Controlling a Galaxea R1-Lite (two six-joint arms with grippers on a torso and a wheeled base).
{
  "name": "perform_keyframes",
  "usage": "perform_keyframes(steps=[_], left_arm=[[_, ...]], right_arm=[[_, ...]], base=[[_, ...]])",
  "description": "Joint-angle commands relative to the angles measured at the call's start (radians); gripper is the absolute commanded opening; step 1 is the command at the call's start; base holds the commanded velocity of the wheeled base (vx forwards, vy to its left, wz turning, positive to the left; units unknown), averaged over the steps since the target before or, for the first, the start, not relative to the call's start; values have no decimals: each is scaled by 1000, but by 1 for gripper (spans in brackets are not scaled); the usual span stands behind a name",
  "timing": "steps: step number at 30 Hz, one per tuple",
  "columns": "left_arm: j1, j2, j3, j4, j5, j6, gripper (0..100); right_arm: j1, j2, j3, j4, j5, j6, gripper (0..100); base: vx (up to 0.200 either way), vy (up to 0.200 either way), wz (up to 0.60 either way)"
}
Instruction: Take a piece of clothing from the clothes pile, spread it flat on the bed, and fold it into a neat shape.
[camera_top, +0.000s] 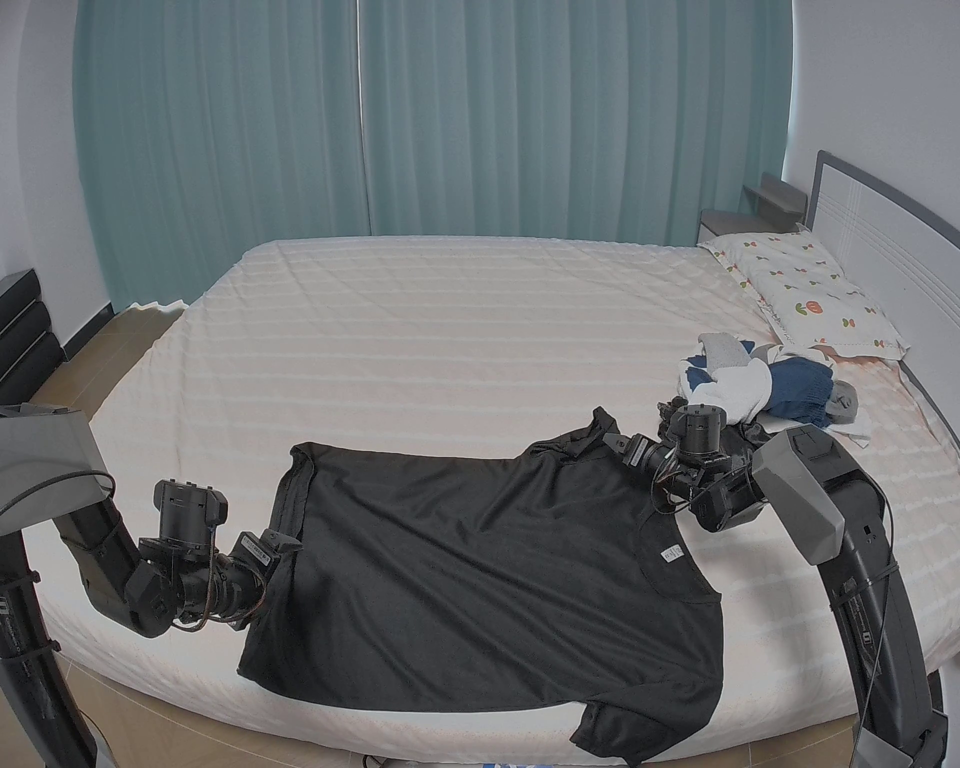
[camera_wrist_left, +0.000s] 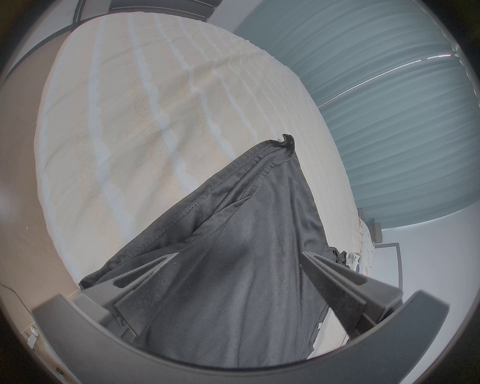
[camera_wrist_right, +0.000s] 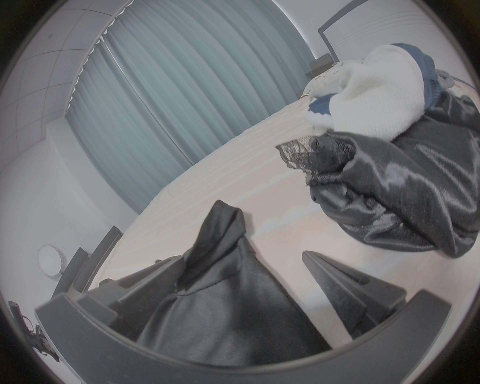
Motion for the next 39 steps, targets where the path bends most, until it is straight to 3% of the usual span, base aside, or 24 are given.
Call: perform_keyframes(steps=[1, 15, 24, 25, 30, 35, 39], left_arm=[[0, 2, 0, 1, 0, -1, 100], [0, 2, 0, 0, 0, 0, 100], [0, 2, 0, 1, 0, -1, 100], [0, 2, 0, 0, 0, -1, 100], [1, 1, 0, 0, -2, -1, 100], [1, -13, 19, 0, -11, -1, 100], [11, -56, 55, 0, -66, -1, 100]], right_arm=[[6, 27, -4, 0, 5, 2, 0], [-57, -71, 94, -51, -18, 19, 0], [-54, -74, 160, -103, -24, 32, 0], [-56, -74, 162, -102, -24, 32, 100], [-59, -127, 233, -119, -24, 35, 100], [-56, -291, 498, -208, -23, 74, 100], [-54, -406, 737, -283, -23, 83, 100]], base=[[0, 0, 0], [0, 0, 0], [0, 0, 0], [0, 0, 0], [0, 0, 0], [0, 0, 0], [0, 0, 0]])
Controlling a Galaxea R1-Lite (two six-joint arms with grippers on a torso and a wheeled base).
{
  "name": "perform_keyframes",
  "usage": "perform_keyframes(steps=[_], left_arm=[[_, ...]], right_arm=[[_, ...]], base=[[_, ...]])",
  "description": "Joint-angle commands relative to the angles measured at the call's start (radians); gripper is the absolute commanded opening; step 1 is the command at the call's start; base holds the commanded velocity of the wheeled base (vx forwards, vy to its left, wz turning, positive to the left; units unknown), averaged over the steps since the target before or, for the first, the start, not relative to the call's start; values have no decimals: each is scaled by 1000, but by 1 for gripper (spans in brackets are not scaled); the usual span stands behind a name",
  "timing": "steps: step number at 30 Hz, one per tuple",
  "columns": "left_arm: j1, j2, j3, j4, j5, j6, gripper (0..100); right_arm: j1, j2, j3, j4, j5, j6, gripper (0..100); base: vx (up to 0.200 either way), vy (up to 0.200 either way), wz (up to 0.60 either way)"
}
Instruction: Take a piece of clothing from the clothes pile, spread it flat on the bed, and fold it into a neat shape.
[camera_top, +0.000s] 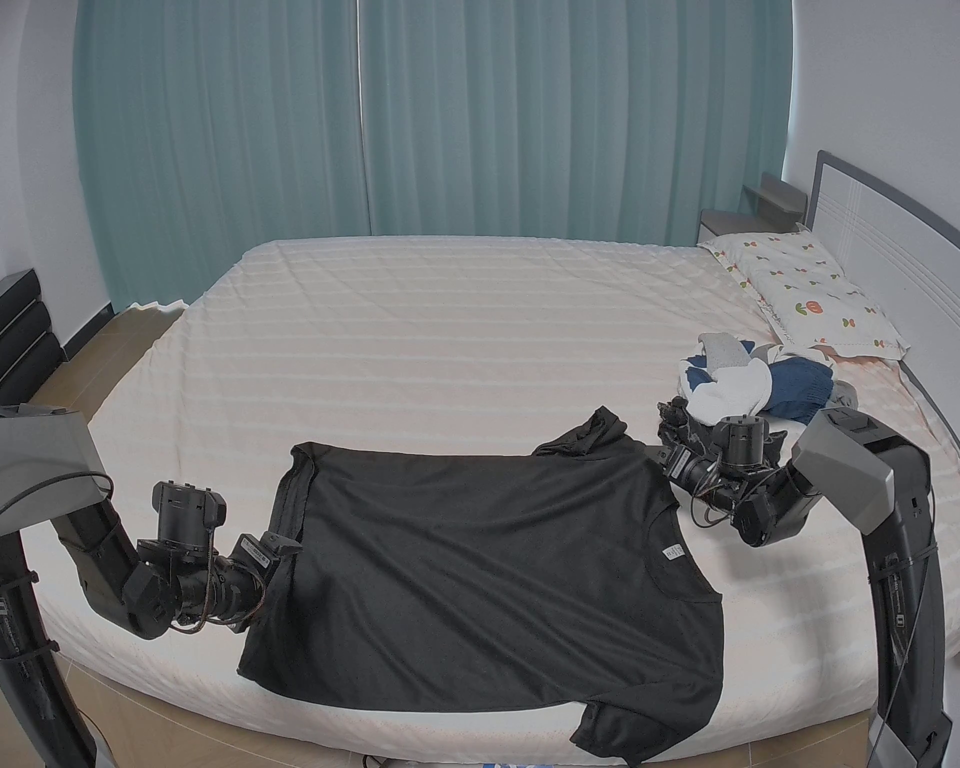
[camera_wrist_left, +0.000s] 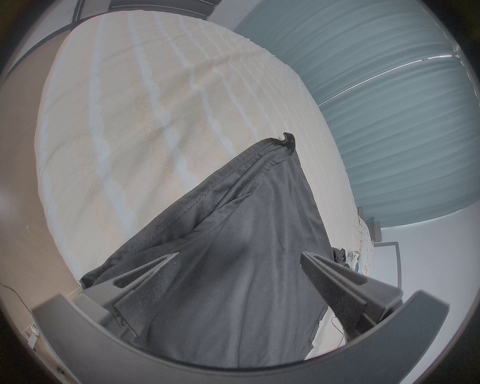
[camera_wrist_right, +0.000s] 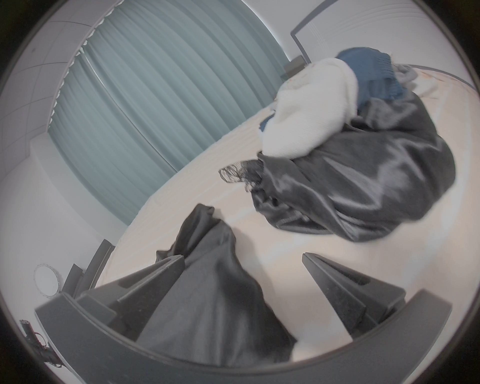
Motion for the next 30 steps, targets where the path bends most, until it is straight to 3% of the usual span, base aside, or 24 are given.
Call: perform_keyframes(steps=[1, 6, 12, 17, 19, 24, 30], left_arm=[[9, -50, 45, 0, -50, 0, 100], [24, -115, 88, 0, -72, 9, 100], [26, -107, 79, 0, -70, 12, 100], [27, -104, 82, 0, -70, 13, 100], [26, -103, 84, 0, -64, 23, 100], [22, -67, 62, -2, -15, 72, 100], [-8, -26, 2, -2, 52, 66, 100]], right_arm=[[4, -214, 310, -99, 1, 24, 100], [1, -409, 675, -234, 9, 24, 100], [22, -527, 890, -274, 6, 59, 100], [79, -530, 934, -277, -1, 277, 100], [80, -524, 939, -288, 1, 318, 100], [62, -498, 933, -311, 7, 360, 100], [37, -424, 930, -372, 9, 377, 100]], base=[[0, 0, 0], [0, 0, 0], [-33, 0, 0], [-200, 0, 0], [0, 0, 0], [0, 0, 0], [0, 0, 0]])
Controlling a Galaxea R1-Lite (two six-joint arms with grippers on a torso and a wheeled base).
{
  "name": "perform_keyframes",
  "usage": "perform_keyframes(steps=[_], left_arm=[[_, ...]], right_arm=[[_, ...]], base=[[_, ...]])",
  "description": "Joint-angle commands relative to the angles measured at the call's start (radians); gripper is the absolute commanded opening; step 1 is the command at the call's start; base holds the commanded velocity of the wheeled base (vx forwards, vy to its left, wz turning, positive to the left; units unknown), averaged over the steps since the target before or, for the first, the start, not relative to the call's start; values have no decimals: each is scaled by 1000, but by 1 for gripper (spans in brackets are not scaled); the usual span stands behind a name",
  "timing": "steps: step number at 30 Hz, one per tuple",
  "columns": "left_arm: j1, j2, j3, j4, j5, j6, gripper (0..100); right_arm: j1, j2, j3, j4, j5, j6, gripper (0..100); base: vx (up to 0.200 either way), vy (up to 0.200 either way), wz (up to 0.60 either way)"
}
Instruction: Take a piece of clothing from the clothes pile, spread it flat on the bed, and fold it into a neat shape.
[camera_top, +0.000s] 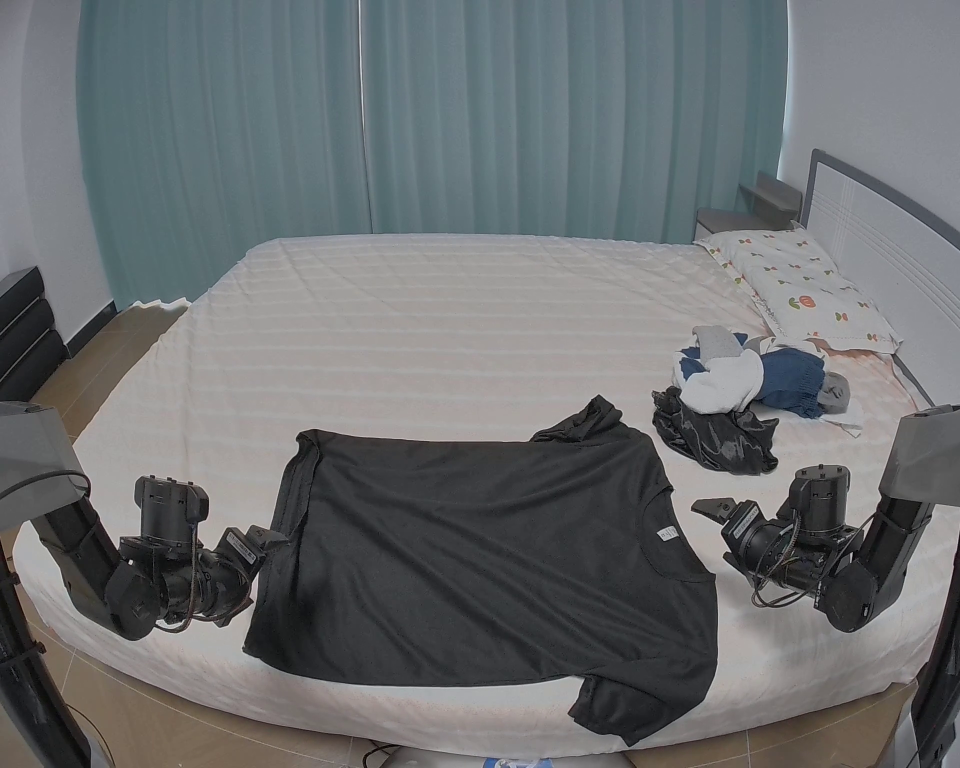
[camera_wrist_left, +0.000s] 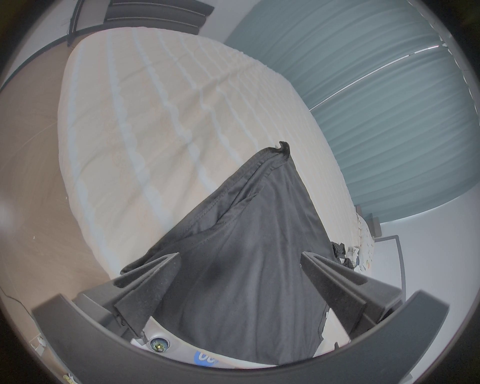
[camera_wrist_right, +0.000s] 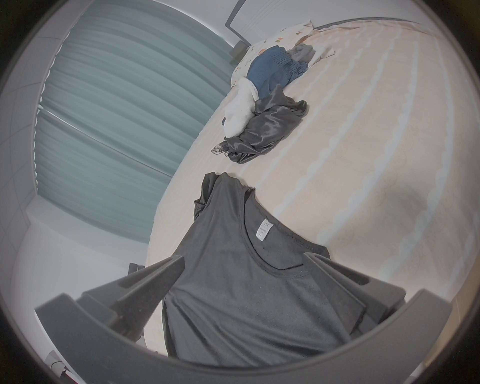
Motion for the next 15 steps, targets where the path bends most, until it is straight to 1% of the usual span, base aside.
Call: perform_keyframes(steps=[1, 2, 3, 4, 5, 6, 10, 12, 15], left_arm=[[-32, 43, -37, 0, 20, -3, 100], [-53, 54, -52, 0, 36, -4, 100], [-79, 69, -78, 0, 68, -15, 100], [-79, 69, -78, 0, 68, -15, 100], [-116, 101, -113, 0, 108, -32, 100], [-131, 120, -132, 0, 129, -33, 100], [-167, 172, -170, -4, 209, -33, 100], [-168, 179, -178, -14, 224, -33, 100], [-176, 195, -181, -40, 226, -38, 100]], right_arm=[[-18, 58, -1, -40, 0, 9, 100], [-20, 80, 2, -72, -3, 14, 100], [-26, 109, 9, -120, -3, 12, 100], [-26, 109, 9, -120, -3, 12, 100], [-26, 133, 19, -169, -8, 11, 100], [-26, 138, 32, -189, -9, 9, 100], [-23, 133, 59, -233, -8, 9, 100], [-23, 138, 62, -236, -8, 9, 100], [-27, 144, 62, -238, -9, 11, 100]], base=[[0, 0, 0], [0, 0, 0], [0, 0, 0], [0, 0, 0], [0, 0, 0], [0, 0, 0], [0, 0, 0], [0, 0, 0], [0, 0, 0]])
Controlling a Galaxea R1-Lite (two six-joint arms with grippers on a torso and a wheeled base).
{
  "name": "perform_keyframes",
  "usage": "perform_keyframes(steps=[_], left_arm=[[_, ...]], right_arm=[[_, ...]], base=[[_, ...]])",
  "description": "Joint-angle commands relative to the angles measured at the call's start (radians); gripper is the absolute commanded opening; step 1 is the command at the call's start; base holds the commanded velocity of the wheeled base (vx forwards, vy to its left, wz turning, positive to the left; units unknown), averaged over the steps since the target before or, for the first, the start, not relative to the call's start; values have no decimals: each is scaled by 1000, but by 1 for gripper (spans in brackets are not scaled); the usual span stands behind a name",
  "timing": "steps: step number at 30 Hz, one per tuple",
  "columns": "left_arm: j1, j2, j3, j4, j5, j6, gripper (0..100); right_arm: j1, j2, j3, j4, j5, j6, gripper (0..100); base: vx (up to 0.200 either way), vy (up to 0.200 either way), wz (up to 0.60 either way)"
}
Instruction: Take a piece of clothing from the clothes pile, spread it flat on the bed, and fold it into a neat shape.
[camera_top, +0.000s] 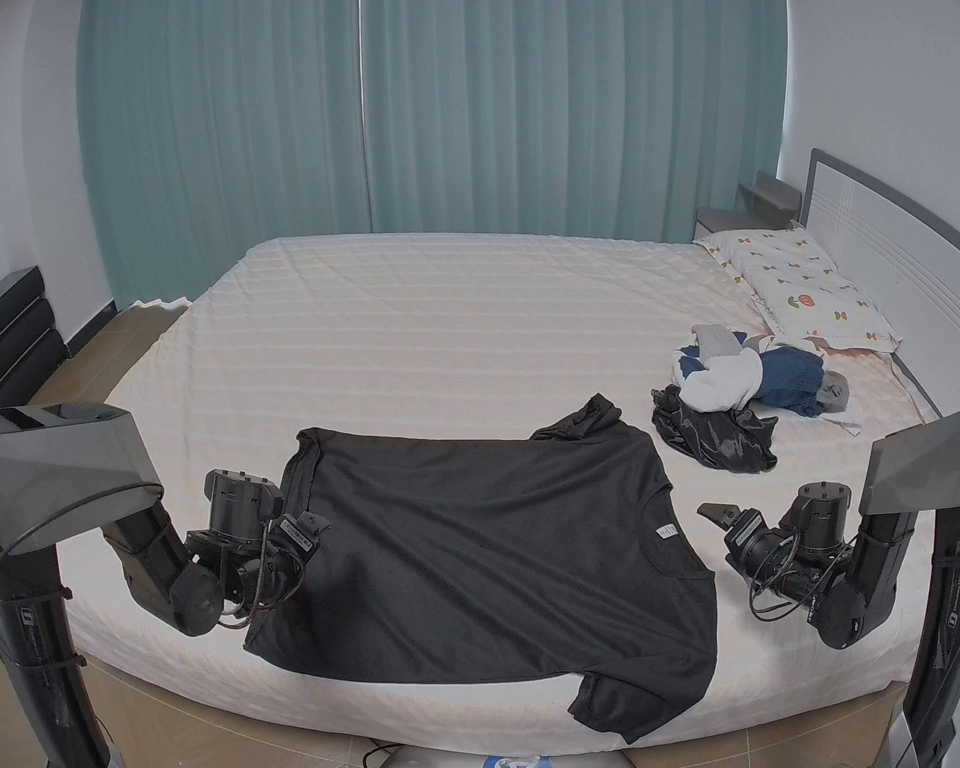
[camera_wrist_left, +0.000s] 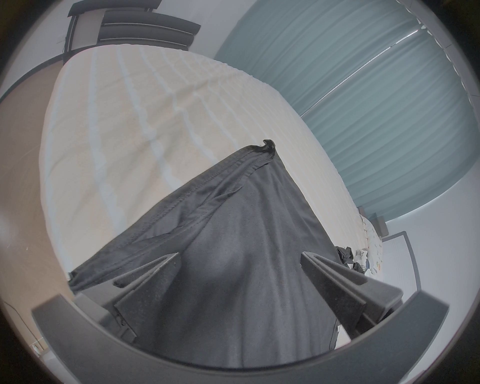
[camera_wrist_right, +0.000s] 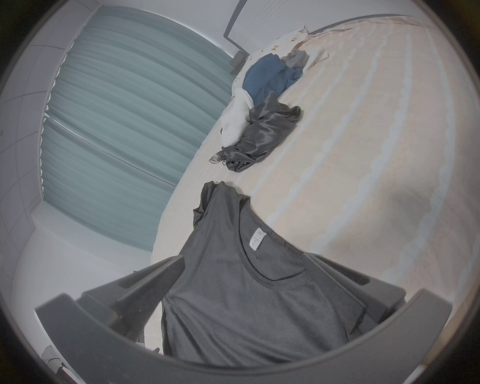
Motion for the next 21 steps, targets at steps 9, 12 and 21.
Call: perform_keyframes(steps=[9, 12, 21], left_arm=[[-55, 149, -18, -135, 79, 5, 100], [-53, 160, -16, -142, 98, 12, 100], [-17, 171, 5, -145, 236, 65, 100]], right_arm=[[1, 20, 51, -54, -4, -2, 100], [2, 24, 58, -77, -2, -5, 100], [2, 17, 69, -79, -9, -7, 100]], base=[[0, 0, 0], [0, 0, 0], [0, 0, 0]])
